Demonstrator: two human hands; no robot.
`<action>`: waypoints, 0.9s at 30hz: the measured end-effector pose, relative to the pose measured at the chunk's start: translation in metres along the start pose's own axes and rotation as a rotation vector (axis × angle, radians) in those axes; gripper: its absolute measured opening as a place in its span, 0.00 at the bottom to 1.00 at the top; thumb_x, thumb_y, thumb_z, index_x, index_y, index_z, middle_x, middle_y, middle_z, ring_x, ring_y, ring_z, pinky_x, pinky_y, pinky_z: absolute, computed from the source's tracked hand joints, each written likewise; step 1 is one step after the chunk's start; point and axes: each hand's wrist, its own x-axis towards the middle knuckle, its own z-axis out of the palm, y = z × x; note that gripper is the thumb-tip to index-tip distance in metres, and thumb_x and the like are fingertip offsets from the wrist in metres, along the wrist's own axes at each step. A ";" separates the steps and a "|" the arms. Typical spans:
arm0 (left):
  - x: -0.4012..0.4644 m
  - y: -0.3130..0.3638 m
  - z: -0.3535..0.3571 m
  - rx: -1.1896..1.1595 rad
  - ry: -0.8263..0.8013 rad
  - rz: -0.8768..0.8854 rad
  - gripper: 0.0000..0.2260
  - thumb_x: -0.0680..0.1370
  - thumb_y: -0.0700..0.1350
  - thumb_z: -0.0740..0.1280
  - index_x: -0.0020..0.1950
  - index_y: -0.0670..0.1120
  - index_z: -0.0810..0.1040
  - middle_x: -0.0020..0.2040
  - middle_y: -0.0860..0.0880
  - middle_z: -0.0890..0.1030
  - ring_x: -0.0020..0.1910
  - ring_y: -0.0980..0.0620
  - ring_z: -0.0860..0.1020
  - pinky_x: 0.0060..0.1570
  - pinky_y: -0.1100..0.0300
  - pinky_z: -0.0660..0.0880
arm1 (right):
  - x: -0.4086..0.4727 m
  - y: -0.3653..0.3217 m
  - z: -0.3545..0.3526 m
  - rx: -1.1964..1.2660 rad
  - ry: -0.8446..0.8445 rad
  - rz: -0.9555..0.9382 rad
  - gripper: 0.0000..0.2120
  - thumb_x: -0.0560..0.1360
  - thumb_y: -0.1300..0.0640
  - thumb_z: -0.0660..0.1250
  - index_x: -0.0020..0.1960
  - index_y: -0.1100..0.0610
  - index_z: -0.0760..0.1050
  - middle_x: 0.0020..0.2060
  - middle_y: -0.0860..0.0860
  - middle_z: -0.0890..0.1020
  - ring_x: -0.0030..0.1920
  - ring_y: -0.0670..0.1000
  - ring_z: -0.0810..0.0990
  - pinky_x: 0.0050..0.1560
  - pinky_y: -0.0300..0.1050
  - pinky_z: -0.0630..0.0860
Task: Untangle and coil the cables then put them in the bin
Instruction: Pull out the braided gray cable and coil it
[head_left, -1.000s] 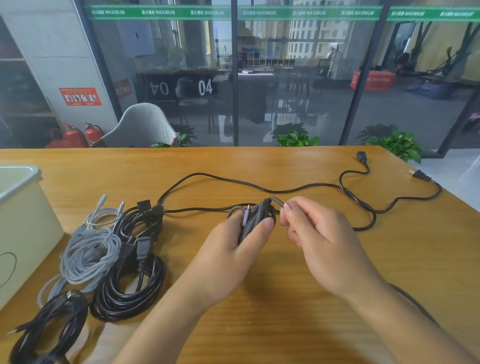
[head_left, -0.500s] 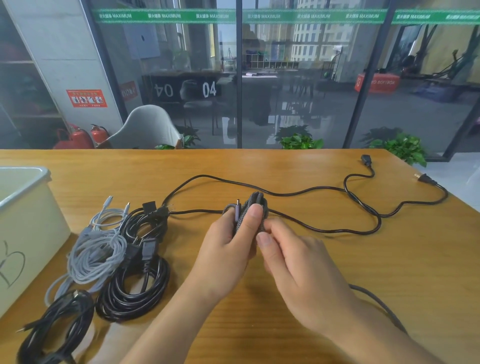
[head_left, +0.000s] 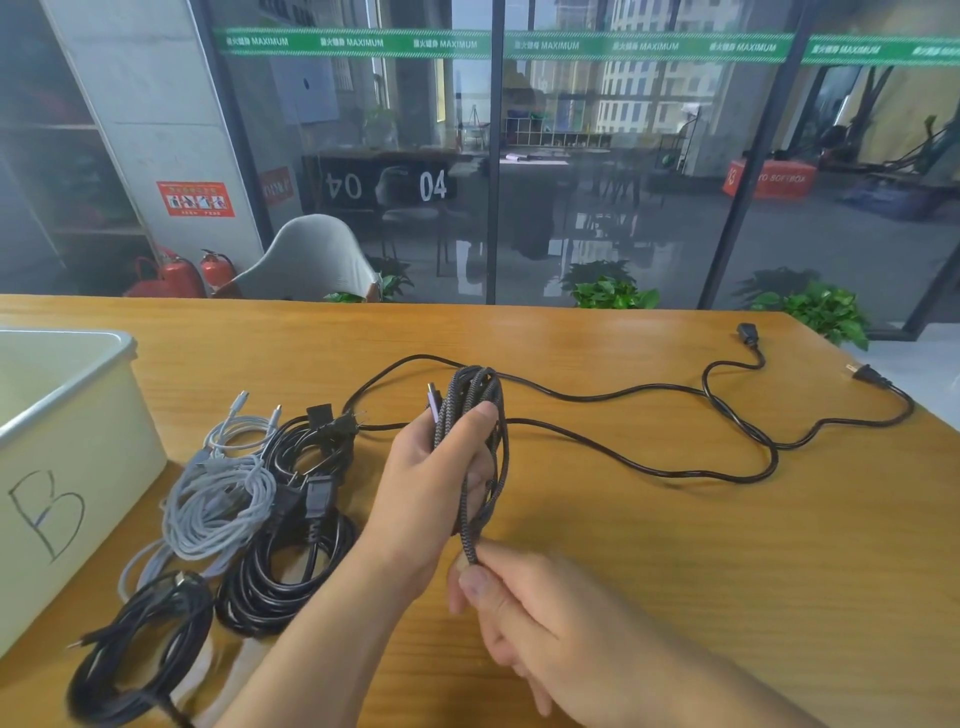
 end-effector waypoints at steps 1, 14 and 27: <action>0.000 0.000 -0.001 0.001 -0.013 0.009 0.16 0.83 0.48 0.66 0.39 0.44 0.67 0.30 0.48 0.65 0.27 0.49 0.59 0.27 0.57 0.57 | 0.000 0.001 -0.001 0.038 -0.052 0.041 0.13 0.88 0.47 0.52 0.51 0.49 0.73 0.27 0.41 0.73 0.30 0.49 0.73 0.32 0.53 0.80; -0.005 0.003 0.003 -0.059 -0.194 0.040 0.25 0.80 0.54 0.64 0.48 0.29 0.71 0.26 0.44 0.64 0.23 0.49 0.61 0.28 0.63 0.65 | 0.007 0.043 -0.044 -0.547 0.031 0.185 0.23 0.82 0.34 0.57 0.44 0.47 0.82 0.39 0.43 0.75 0.40 0.42 0.74 0.47 0.44 0.71; -0.001 0.003 -0.008 -0.055 -0.128 0.024 0.18 0.83 0.51 0.66 0.57 0.35 0.75 0.26 0.49 0.65 0.23 0.51 0.60 0.26 0.63 0.62 | 0.001 0.049 -0.086 -0.887 0.547 0.500 0.34 0.64 0.16 0.54 0.48 0.41 0.80 0.28 0.42 0.80 0.31 0.40 0.78 0.29 0.39 0.65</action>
